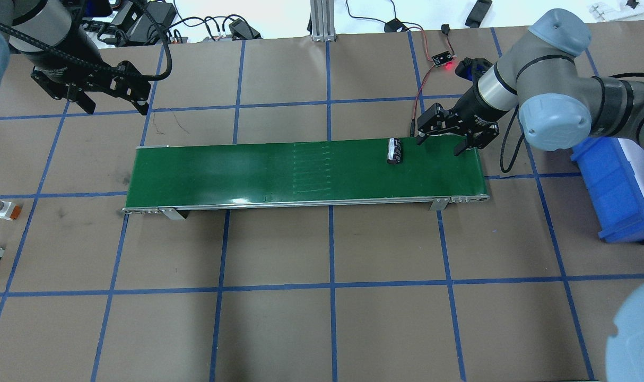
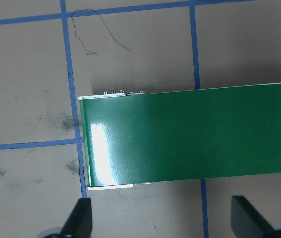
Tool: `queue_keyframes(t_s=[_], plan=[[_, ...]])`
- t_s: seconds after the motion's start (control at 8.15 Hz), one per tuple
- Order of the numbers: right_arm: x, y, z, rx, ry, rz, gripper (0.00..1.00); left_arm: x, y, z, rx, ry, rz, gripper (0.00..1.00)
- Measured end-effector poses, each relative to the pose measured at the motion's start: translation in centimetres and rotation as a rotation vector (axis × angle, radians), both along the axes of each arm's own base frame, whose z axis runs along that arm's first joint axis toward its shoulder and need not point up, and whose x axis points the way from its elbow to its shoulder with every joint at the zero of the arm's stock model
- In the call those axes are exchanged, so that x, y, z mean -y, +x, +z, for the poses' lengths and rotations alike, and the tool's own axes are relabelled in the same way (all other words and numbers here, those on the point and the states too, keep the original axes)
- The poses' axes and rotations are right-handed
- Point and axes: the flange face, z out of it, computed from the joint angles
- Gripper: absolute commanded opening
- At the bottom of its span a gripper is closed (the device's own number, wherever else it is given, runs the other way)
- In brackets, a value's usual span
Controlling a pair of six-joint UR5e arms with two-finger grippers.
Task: Move capacitor from left to right
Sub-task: 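Close the right gripper on the capacitor and lift it off the belt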
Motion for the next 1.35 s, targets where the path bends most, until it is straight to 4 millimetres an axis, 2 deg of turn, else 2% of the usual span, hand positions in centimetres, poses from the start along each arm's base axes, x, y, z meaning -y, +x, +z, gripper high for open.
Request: queue_keyframes(t_s=[0.61,0.74,0.86,0.98,1.1,1.23,1.35], plan=[[0.0,0.0,-0.3,-0.003,0.006,0.0,0.88,0.0,0.0,0.0,0.0,0.0,-0.001,1.0],[0.0,-0.1,-0.4,-0.004,0.008,0.0,0.86,0.0,0.0,0.0,0.0,0.0,0.0,1.0],[0.1,-0.1,-0.5,-0.005,0.009,0.001,0.8,0.0,0.0,0.0,0.0,0.0,-0.001,1.0],[0.1,-0.1,-0.8,-0.006,0.013,0.002,0.71,0.0,0.0,0.0,0.0,0.0,-0.001,1.0],[0.2,-0.2,-1.1,-0.01,0.017,0.007,0.57,0.0,0.0,0.0,0.0,0.001,-0.001,1.0],[0.3,-0.2,-1.5,-0.012,0.023,0.011,0.34,0.0,0.0,0.0,0.0,0.0,-0.001,1.0],[0.3,-0.2,-1.7,-0.014,0.027,0.012,0.19,0.0,0.0,0.1,0.0,-0.001,-0.001,1.0]])
